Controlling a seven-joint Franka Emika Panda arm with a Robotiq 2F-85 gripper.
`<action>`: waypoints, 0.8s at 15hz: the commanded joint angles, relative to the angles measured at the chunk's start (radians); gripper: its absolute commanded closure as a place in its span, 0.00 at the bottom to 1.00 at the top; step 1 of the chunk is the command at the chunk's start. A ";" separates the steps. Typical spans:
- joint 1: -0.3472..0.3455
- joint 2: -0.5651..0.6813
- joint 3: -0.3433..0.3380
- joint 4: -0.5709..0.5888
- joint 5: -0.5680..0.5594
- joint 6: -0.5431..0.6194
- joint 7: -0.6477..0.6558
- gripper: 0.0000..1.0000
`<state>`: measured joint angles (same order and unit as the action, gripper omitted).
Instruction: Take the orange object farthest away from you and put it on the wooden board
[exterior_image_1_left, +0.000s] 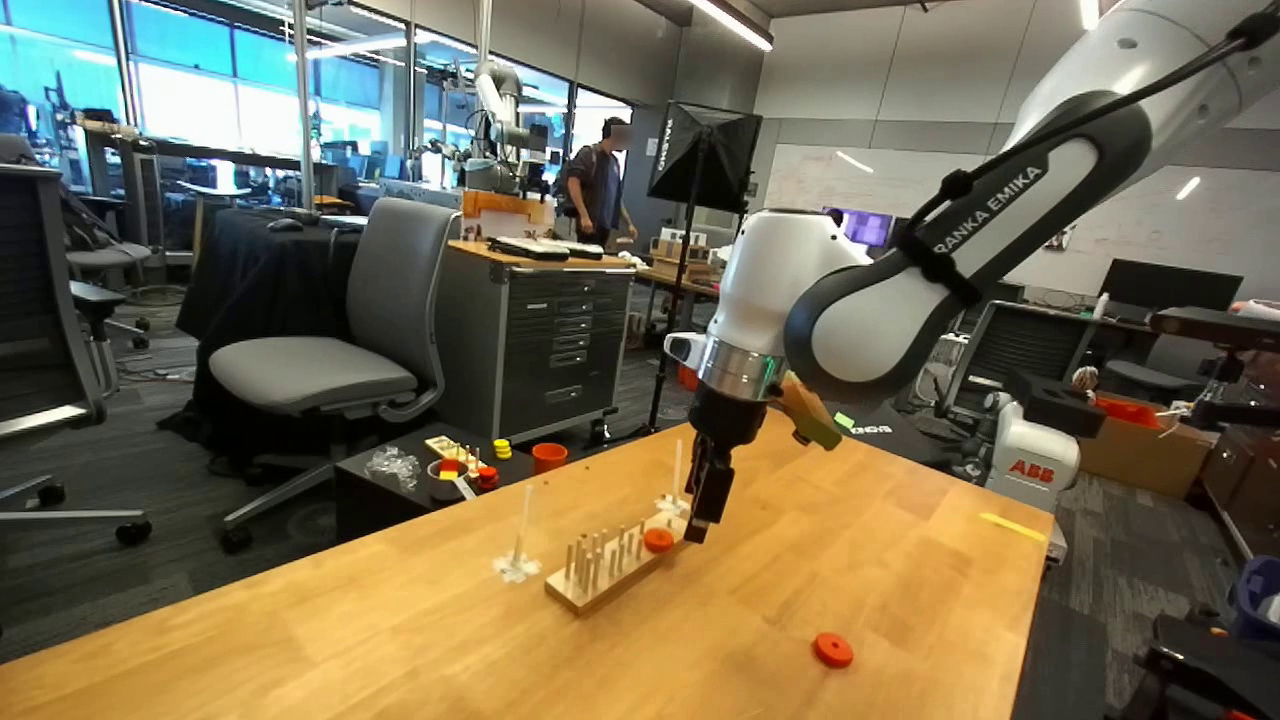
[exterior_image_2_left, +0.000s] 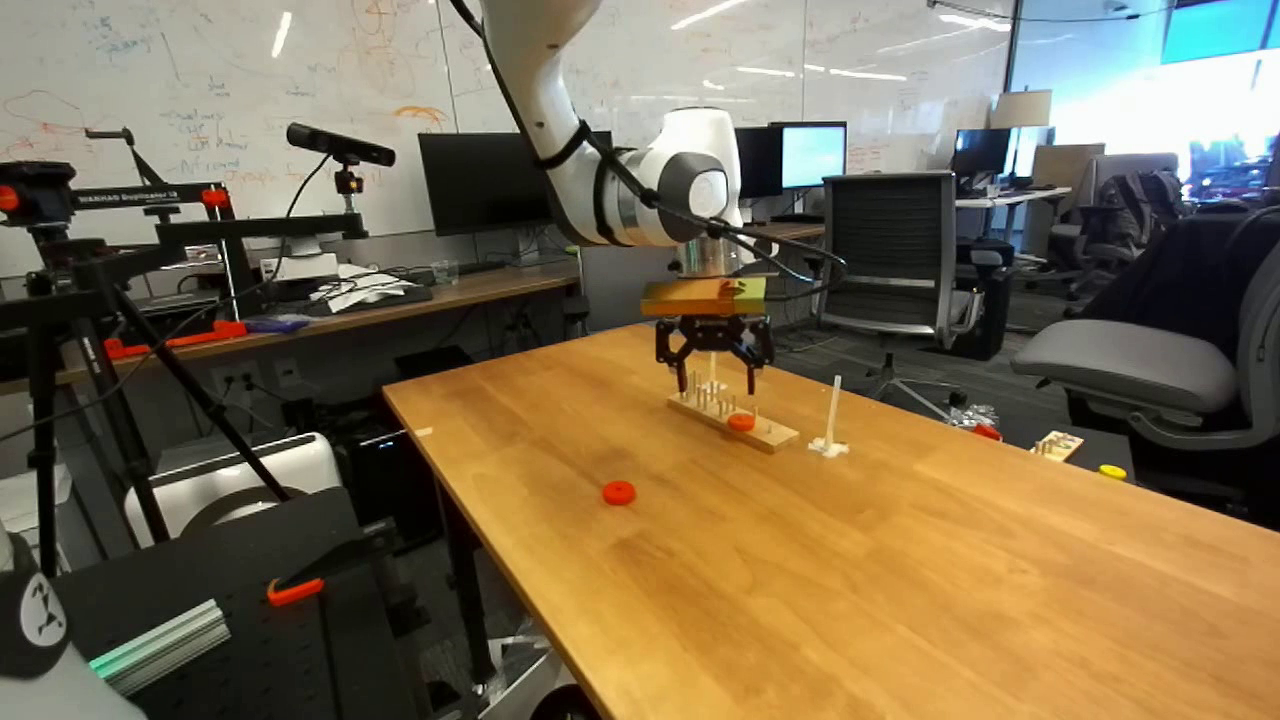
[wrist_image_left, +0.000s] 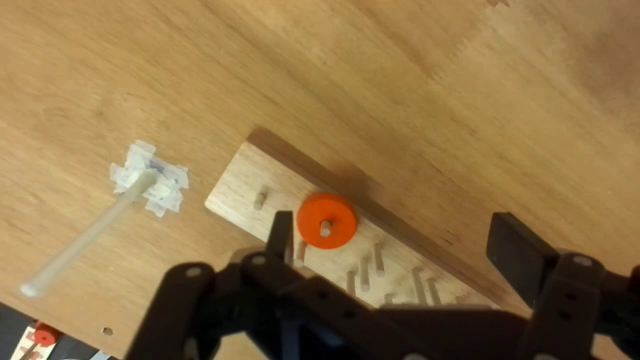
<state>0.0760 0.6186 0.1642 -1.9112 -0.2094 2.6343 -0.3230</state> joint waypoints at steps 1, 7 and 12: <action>0.005 -0.147 -0.006 -0.159 -0.019 0.055 -0.008 0.00; -0.005 -0.266 0.009 -0.288 -0.032 0.152 -0.027 0.00; 0.006 -0.234 -0.002 -0.258 -0.032 0.138 -0.013 0.00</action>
<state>0.0761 0.3855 0.1681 -2.1693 -0.2493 2.7737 -0.3304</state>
